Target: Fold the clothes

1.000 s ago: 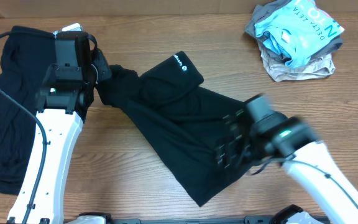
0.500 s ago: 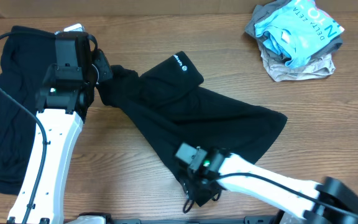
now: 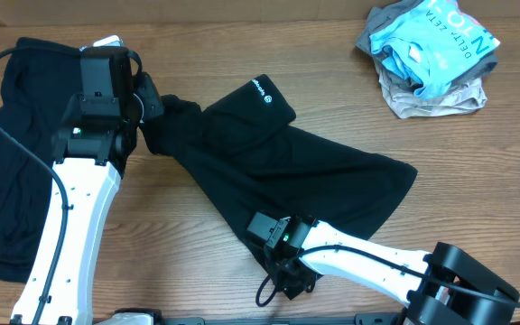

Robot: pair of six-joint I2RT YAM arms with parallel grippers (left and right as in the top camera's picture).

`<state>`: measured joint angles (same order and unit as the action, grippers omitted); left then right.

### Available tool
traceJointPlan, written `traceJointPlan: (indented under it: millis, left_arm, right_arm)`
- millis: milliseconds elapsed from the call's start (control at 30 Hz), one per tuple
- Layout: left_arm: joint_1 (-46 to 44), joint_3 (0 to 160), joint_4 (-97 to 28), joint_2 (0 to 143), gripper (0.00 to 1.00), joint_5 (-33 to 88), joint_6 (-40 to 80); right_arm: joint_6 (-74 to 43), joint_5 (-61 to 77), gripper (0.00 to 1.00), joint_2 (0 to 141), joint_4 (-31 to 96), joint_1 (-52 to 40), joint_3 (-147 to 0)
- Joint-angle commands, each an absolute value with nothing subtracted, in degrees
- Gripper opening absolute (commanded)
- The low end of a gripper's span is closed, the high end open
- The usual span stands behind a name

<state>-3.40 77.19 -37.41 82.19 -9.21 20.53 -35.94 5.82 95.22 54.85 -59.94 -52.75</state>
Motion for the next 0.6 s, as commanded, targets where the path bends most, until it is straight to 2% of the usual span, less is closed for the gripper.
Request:
traceJointPlan:
  millis: [0,167,267,367,567]
  left_arm:
    - [-3.88,77.65,-37.71,82.39,0.04,-8.95,19.27]
    - [-3.88,77.65,-38.17,82.39,0.04,-8.97,19.25]
    - [-3.88,77.65,-38.81,82.39,0.04,-9.06,19.07]
    - [-3.77,77.65,-39.77,82.39,0.04,-9.43,17.72]
    - [-3.77,77.65,-40.21,82.39,0.05,-9.52,17.74]
  right_arm:
    - [-36.05,7.18,0.54,95.07,54.85,-61.36,-52.45]
    - [-37.12,8.23,0.58,95.09,55.20,-62.65,-52.45]
    - [-37.78,8.88,0.67,95.29,56.05,-63.59,-52.36]
    - [-38.33,8.80,0.66,95.29,55.77,-64.55,-51.42]
    - [-46.72,5.37,0.55,95.29,55.83,-64.55,-51.37]
